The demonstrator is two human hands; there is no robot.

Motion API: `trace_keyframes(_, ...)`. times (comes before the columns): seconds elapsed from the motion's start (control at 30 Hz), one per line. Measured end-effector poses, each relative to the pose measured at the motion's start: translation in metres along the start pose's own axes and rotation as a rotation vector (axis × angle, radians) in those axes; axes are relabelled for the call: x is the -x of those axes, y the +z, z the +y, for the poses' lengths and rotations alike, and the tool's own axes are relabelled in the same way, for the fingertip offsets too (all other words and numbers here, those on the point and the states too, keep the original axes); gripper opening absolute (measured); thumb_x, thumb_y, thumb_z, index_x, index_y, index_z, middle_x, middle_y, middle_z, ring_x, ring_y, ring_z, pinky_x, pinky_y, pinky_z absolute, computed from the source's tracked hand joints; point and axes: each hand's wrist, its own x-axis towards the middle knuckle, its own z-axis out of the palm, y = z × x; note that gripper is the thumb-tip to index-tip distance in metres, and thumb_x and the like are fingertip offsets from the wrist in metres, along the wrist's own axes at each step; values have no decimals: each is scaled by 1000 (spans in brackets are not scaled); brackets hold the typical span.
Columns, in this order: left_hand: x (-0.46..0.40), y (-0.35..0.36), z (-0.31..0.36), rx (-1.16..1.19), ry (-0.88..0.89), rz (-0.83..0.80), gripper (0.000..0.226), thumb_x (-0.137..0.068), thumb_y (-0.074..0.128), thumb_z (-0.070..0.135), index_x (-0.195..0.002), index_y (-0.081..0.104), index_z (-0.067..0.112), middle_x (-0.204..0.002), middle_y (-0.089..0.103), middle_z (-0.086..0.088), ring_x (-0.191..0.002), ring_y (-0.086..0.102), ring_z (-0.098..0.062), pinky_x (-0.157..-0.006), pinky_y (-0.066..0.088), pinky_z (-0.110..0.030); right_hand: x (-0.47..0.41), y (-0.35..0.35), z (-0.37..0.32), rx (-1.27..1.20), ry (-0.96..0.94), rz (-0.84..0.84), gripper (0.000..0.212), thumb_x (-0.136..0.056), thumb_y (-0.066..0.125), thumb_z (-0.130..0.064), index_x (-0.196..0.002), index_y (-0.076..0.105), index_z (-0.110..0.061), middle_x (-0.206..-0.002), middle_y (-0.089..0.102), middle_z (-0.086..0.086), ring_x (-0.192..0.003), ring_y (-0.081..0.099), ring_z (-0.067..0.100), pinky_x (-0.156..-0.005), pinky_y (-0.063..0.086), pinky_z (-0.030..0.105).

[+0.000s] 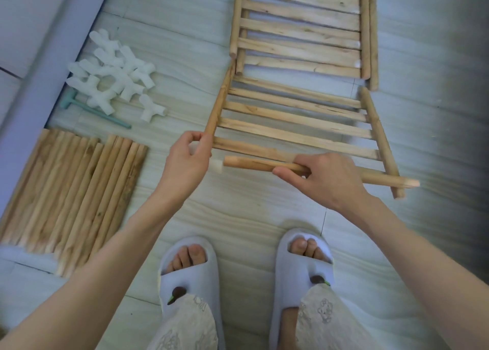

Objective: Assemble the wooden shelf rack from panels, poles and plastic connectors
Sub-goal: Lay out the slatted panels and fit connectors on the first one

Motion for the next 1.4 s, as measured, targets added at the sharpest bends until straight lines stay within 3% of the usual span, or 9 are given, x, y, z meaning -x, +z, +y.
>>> trace_keyframes(0.2, 12, -14, 59, -87, 95, 6, 48, -71, 46, 72, -85, 55, 28, -86, 59, 2, -81, 56, -19, -76, 48, -38, 5, -53, -2, -27, -30, 110, 67, -66, 14, -83, -57, 46, -24, -49, 49, -5, -52, 49, 15, -49, 32, 27)
trace_keyframes(0.37, 44, -35, 102, -365, 245, 98, 62, -69, 38, 75, -87, 62, 21, -87, 65, -2, -86, 59, -24, -73, 44, -35, 24, -98, -11, -20, -130, 180, 62, -69, 16, -81, -51, 34, -25, -46, 41, -8, -52, 43, 20, -55, 35, 29)
trace_keyframes(0.53, 72, -57, 125, -379, 265, 124, 66, -72, 43, 77, -68, 65, 15, -45, 61, 3, -53, 58, -19, -56, 41, -29, 41, -132, -26, 7, -200, 206, 58, -69, 17, -79, -50, 34, -27, -41, 31, -8, -53, 35, 20, -57, 32, 29)
trace_keyframes(0.7, 79, -66, 121, -403, 177, 44, 72, -85, 35, 70, -74, 67, 7, -45, 60, -3, -38, 50, -17, -52, 40, -26, 45, -145, -41, 56, -217, 182, 60, -68, 15, -79, -53, 36, -25, -45, 36, -9, -53, 39, 18, -57, 34, 29)
trace_keyframes(0.87, 78, -60, 111, -464, 135, 82, 69, -87, 27, 65, -59, 60, 12, -39, 57, 2, -51, 57, -19, -58, 41, -29, 38, -136, -47, 46, -214, 82, 51, -81, 34, -69, -54, 34, -26, -48, 38, -9, -58, 43, 18, -59, 33, 30)
trace_keyframes(1.0, 64, -59, 107, -548, 173, 150, 54, -81, 29, 59, -71, 59, 16, -75, 64, -7, -78, 57, -27, -69, 42, -37, 25, -133, -52, 72, -239, 60, 49, -81, 35, -70, -61, 40, -26, -50, 40, -8, -59, 46, 18, -61, 41, 32)
trace_keyframes(1.17, 52, -50, 94, -43, 102, 98, 35, -77, 46, 40, -62, 70, 21, -74, 67, 6, -76, 57, -17, -64, 42, -31, 7, -120, -58, 289, -378, 91, 45, -87, 31, -66, -79, 40, -23, -54, 40, -8, -65, 57, 25, -54, 27, 29)
trace_keyframes(1.27, 48, -43, 89, 1, 84, 190, 37, -80, 46, 35, -55, 68, 20, -70, 63, 3, -70, 53, -15, -58, 36, -30, 5, -109, -56, 290, -404, 167, 43, -89, 34, -63, -81, 40, -21, -66, 58, -1, -64, 60, 29, -51, 28, 28)
trace_keyframes(1.4, 49, -38, 92, -40, 118, 223, 42, -75, 37, 41, -55, 67, 21, -73, 63, 0, -72, 51, -19, -72, 39, -36, 4, -95, -64, 253, -426, 201, 45, -88, 36, -64, -79, 40, -19, -64, 64, 8, -58, 60, 33, -48, 22, 28)
